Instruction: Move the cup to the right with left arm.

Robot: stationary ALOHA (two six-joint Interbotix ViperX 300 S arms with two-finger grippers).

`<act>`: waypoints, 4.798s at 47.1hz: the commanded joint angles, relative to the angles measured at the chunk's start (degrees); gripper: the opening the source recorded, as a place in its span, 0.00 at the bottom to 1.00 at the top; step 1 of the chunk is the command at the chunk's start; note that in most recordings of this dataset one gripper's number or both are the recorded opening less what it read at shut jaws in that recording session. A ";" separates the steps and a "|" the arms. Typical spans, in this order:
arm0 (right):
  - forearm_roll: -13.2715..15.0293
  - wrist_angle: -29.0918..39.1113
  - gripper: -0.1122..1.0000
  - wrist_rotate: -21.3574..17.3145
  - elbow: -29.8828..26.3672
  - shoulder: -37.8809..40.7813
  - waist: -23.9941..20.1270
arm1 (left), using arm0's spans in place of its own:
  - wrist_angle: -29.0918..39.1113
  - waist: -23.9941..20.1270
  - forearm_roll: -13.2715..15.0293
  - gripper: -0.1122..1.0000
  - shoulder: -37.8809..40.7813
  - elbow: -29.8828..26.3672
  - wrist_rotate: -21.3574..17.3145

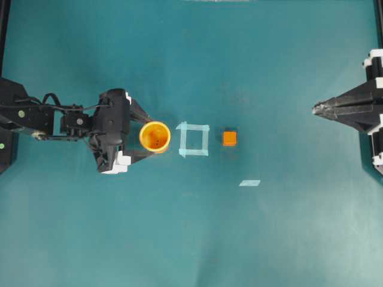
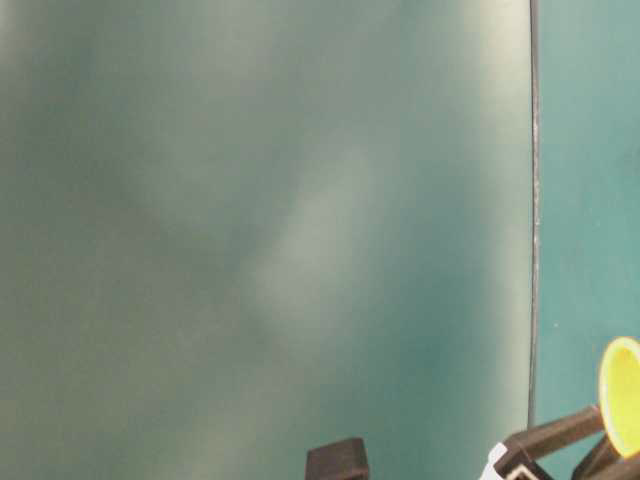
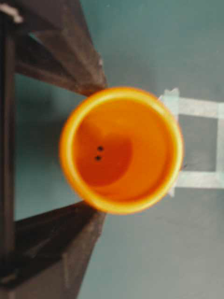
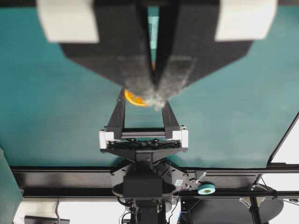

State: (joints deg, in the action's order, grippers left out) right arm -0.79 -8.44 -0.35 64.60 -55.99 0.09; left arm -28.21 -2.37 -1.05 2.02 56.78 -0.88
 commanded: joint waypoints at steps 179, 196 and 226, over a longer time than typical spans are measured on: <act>0.00 2.64 0.09 -0.18 -3.25 -0.62 0.00 | 17.23 1.32 -0.09 0.68 34.10 -69.70 -4.39; 0.00 2.64 0.09 -0.18 -3.43 -0.62 0.00 | 18.11 1.32 -0.09 0.68 35.42 -71.81 -4.39; 0.00 2.64 0.09 -0.18 -3.43 -0.62 0.00 | 18.11 1.32 -0.09 0.68 36.12 -71.98 -4.31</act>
State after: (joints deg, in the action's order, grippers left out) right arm -0.70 -5.63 -0.53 63.19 -56.69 0.09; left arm -9.84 -1.14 -1.05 39.46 -13.45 -5.27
